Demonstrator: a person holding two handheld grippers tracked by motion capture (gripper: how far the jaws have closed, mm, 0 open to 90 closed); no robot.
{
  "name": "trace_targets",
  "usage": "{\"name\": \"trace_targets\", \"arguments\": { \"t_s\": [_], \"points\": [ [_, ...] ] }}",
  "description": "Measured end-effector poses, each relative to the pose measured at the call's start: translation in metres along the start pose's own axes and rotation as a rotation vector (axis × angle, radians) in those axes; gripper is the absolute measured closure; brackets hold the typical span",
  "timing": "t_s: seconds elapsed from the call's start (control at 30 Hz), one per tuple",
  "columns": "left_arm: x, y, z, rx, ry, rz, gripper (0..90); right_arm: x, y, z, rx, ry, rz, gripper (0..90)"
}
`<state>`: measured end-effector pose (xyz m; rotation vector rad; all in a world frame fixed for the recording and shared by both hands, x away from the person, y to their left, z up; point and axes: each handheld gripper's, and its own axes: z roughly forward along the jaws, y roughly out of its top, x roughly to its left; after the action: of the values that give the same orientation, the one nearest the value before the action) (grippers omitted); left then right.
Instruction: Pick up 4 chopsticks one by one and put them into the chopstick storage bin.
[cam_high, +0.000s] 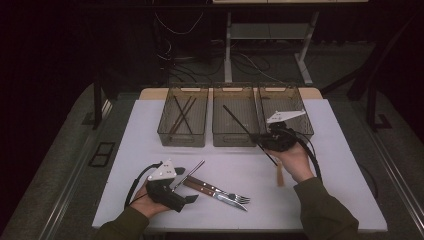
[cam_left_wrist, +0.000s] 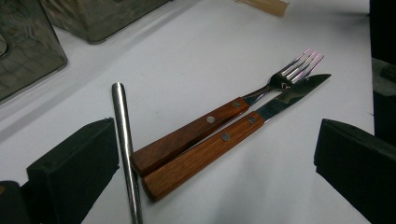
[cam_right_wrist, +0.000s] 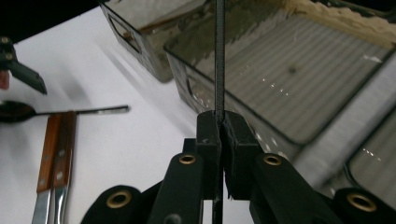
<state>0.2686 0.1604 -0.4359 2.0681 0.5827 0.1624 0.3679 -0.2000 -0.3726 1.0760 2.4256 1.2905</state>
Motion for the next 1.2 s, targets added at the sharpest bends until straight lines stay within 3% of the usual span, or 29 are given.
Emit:
{"name": "trace_targets", "arguments": {
  "t_s": [0.63,1.2],
  "points": [
    [-0.002,0.001,0.001,0.008,-0.004,0.006,0.0,0.014,0.066,0.043,-0.075,0.006,0.017,85.3],
    [-0.001,0.001,0.0,-0.007,-0.015,0.012,0.0,0.035,0.125,0.103,-0.096,0.008,0.006,85.3]
  ]
}}
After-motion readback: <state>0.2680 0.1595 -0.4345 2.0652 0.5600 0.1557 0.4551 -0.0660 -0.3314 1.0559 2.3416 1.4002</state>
